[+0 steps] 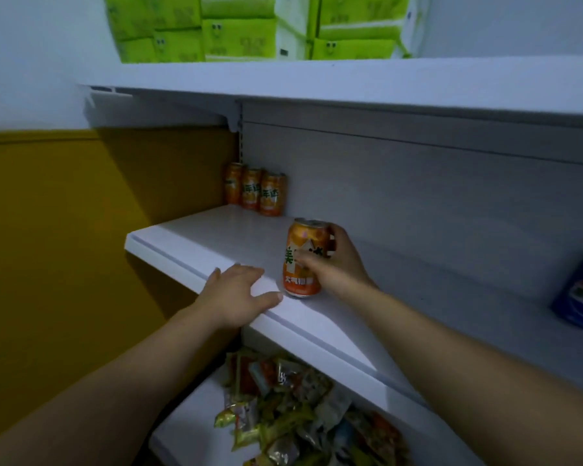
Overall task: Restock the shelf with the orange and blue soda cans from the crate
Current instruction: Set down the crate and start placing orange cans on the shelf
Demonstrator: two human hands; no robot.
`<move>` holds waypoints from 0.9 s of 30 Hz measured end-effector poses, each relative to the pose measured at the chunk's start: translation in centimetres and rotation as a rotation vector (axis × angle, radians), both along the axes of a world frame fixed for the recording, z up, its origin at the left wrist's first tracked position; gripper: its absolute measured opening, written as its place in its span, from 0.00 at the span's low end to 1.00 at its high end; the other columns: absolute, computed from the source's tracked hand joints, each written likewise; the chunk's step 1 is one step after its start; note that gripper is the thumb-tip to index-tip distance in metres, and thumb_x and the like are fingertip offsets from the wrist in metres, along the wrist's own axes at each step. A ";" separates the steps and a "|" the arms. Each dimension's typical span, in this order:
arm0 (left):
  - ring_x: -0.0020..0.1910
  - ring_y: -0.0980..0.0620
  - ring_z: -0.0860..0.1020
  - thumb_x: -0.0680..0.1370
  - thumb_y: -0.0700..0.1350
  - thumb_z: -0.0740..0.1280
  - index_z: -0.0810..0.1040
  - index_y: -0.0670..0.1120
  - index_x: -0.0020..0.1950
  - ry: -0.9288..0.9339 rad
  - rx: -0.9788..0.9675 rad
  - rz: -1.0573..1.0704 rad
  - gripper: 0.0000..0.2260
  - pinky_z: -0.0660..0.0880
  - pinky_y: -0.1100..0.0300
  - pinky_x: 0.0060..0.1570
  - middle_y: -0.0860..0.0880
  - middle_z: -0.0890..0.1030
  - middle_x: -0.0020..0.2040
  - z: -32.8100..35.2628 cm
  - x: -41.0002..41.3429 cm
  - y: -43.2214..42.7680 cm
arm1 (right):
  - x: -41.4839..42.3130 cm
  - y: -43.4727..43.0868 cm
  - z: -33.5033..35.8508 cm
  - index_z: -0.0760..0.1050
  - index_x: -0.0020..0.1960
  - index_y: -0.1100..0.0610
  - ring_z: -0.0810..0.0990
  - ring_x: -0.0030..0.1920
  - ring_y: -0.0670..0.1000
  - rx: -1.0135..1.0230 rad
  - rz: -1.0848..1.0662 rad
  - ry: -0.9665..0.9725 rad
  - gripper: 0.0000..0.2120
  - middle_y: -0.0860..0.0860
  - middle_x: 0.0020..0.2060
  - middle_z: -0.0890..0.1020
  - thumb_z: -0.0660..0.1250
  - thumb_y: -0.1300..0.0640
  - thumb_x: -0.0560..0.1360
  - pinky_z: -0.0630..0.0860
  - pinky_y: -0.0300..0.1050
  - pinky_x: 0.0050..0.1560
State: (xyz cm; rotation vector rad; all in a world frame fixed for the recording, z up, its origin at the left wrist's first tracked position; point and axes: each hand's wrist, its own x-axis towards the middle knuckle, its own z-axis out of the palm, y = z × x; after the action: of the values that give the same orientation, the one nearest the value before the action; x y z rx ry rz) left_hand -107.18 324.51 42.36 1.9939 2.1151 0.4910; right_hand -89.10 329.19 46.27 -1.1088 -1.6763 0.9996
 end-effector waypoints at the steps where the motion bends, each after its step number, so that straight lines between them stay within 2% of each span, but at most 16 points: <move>1: 0.75 0.50 0.56 0.75 0.69 0.54 0.59 0.53 0.76 0.082 -0.025 -0.007 0.33 0.48 0.43 0.74 0.51 0.60 0.77 0.0 -0.3 0.9 | 0.1 0.9 -0.3 0.65 0.68 0.48 0.74 0.57 0.45 0.008 0.011 0.019 0.28 0.43 0.56 0.74 0.73 0.56 0.72 0.73 0.44 0.58; 5: 0.77 0.50 0.49 0.74 0.71 0.52 0.58 0.58 0.76 0.179 -0.117 -0.002 0.33 0.42 0.37 0.72 0.52 0.53 0.78 0.4 -1.4 4.0 | -0.7 4.3 -0.8 0.63 0.70 0.49 0.73 0.56 0.44 0.027 0.055 0.030 0.30 0.43 0.56 0.73 0.73 0.58 0.73 0.71 0.42 0.54; 8: 0.77 0.49 0.46 0.74 0.71 0.52 0.56 0.59 0.76 0.174 -0.139 0.037 0.33 0.41 0.36 0.71 0.54 0.51 0.79 0.7 -2.0 5.3 | -1.6 7.3 -0.8 0.60 0.73 0.49 0.71 0.57 0.44 0.052 0.078 -0.039 0.33 0.43 0.58 0.71 0.73 0.58 0.73 0.70 0.42 0.55; 11: 0.77 0.50 0.46 0.74 0.71 0.52 0.55 0.59 0.76 0.199 -0.129 0.048 0.33 0.42 0.37 0.72 0.55 0.51 0.78 0.3 -2.0 5.7 | -2.3 10.4 -0.6 0.58 0.74 0.49 0.71 0.59 0.45 0.084 0.086 -0.122 0.37 0.45 0.60 0.72 0.74 0.58 0.72 0.69 0.41 0.56; 14: 0.77 0.52 0.47 0.73 0.72 0.51 0.56 0.60 0.75 0.196 -0.096 0.059 0.33 0.43 0.38 0.73 0.56 0.52 0.78 -0.1 -2.1 5.8 | -3.8 13.7 -0.7 0.58 0.75 0.50 0.73 0.64 0.50 0.122 0.052 -0.132 0.38 0.50 0.66 0.73 0.74 0.57 0.71 0.71 0.44 0.59; 17: 0.77 0.52 0.48 0.72 0.72 0.51 0.56 0.61 0.75 0.190 -0.084 0.066 0.33 0.43 0.39 0.73 0.57 0.52 0.78 -0.2 -2.2 5.8 | -5.3 16.9 -1.1 0.54 0.76 0.49 0.73 0.66 0.53 0.095 0.066 -0.144 0.43 0.51 0.68 0.73 0.76 0.57 0.70 0.71 0.49 0.64; 19: 0.77 0.53 0.48 0.72 0.72 0.51 0.56 0.62 0.75 0.184 -0.084 0.064 0.33 0.43 0.39 0.73 0.57 0.52 0.78 -0.2 -2.2 5.8 | -5.8 18.6 -1.3 0.52 0.76 0.49 0.72 0.66 0.52 0.090 0.058 -0.166 0.45 0.51 0.68 0.72 0.76 0.57 0.69 0.70 0.47 0.63; 23: 0.77 0.54 0.47 0.72 0.72 0.52 0.56 0.62 0.75 0.154 -0.076 0.067 0.32 0.42 0.40 0.73 0.58 0.52 0.78 -0.2 -2.2 5.9 | -7.0 20.9 -1.9 0.55 0.76 0.52 0.72 0.66 0.52 0.166 -0.024 -0.181 0.42 0.52 0.68 0.72 0.76 0.56 0.69 0.69 0.43 0.61; 27: 0.77 0.55 0.47 0.73 0.71 0.52 0.55 0.62 0.75 0.156 -0.061 0.063 0.32 0.42 0.41 0.74 0.59 0.51 0.78 -0.3 -2.4 5.8 | -8.3 23.0 -2.8 0.58 0.74 0.55 0.73 0.66 0.54 0.220 -0.134 -0.233 0.38 0.53 0.68 0.73 0.74 0.53 0.71 0.69 0.45 0.64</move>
State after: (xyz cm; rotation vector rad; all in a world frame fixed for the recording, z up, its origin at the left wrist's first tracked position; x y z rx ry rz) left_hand -109.54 330.34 42.01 1.9964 2.2613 0.2849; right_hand -97.35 352.16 43.44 -1.2065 -1.8186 0.6029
